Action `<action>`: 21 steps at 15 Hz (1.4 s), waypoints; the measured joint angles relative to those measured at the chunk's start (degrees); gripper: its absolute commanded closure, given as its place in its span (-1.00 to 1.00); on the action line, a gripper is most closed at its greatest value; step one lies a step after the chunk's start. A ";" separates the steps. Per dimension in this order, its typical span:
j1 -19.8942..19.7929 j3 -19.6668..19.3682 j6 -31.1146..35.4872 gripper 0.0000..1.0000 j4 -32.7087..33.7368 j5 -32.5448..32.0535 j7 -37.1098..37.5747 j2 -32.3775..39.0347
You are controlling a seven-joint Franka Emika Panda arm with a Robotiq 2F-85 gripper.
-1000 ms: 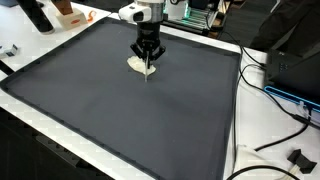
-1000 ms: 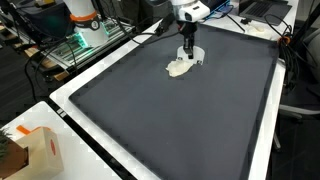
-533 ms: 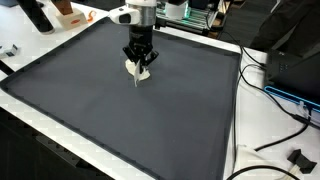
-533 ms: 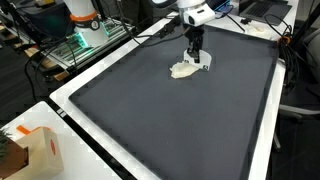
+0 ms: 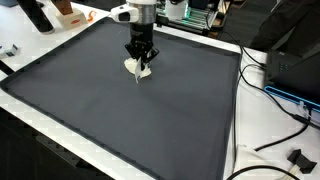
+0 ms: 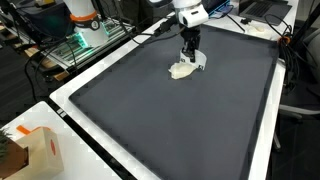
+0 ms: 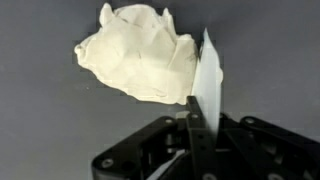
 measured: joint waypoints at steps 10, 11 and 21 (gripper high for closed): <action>0.82 -1.30 -2.04 0.98 -9.85 -0.08 4.33 -7.15; 0.90 -1.47 -3.13 0.98 -10.72 -0.36 4.69 -8.01; 0.96 -1.37 -7.29 0.98 -15.25 -4.83 -0.70 -12.10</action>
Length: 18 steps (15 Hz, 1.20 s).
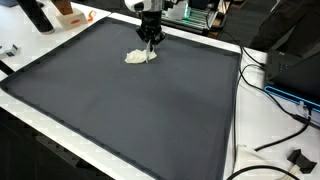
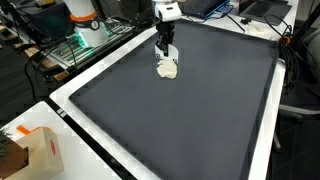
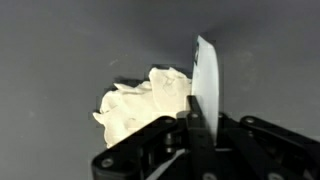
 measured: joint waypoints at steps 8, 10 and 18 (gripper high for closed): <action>0.00 1.06 1.01 0.98 5.43 -2.27 -6.87 4.01; 0.03 1.17 1.01 0.98 8.11 -2.83 -6.90 5.84; 0.01 1.35 0.08 0.98 16.07 -2.81 -7.67 11.05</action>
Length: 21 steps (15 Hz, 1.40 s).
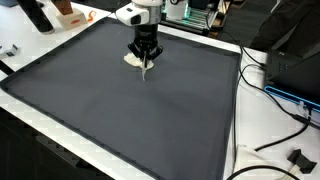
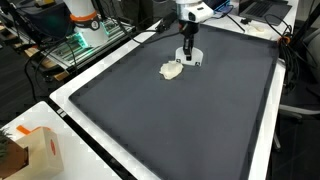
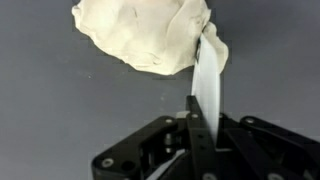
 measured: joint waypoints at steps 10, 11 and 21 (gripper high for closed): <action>-0.01 -0.85 -0.12 0.98 -5.09 0.15 3.83 -3.44; -0.01 -0.97 -0.12 0.98 -6.17 0.15 4.29 -4.15; -1.35 0.04 -1.60 0.98 -13.62 3.32 0.76 -9.58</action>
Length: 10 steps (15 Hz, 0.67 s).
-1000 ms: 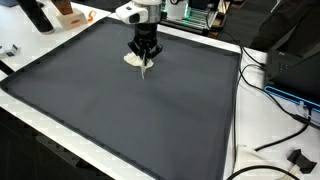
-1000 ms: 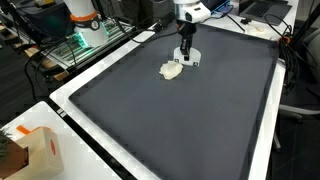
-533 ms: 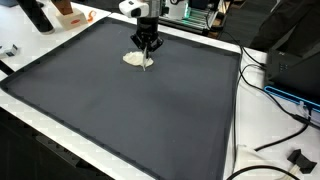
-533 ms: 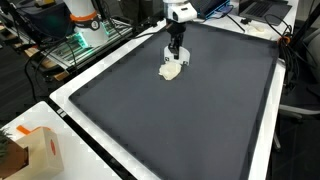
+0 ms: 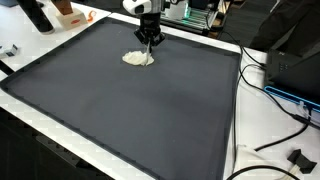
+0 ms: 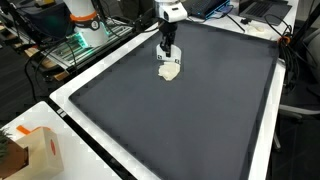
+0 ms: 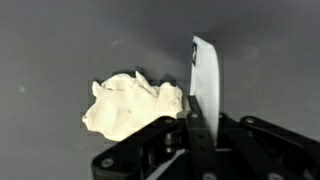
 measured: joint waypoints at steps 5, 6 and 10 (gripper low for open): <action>-1.17 1.40 0.10 0.98 -0.24 2.43 -5.46 -0.21; -1.19 1.28 0.20 0.98 -0.25 2.43 -5.03 -0.22; -1.20 0.56 0.20 0.98 -0.31 1.65 -1.51 -0.48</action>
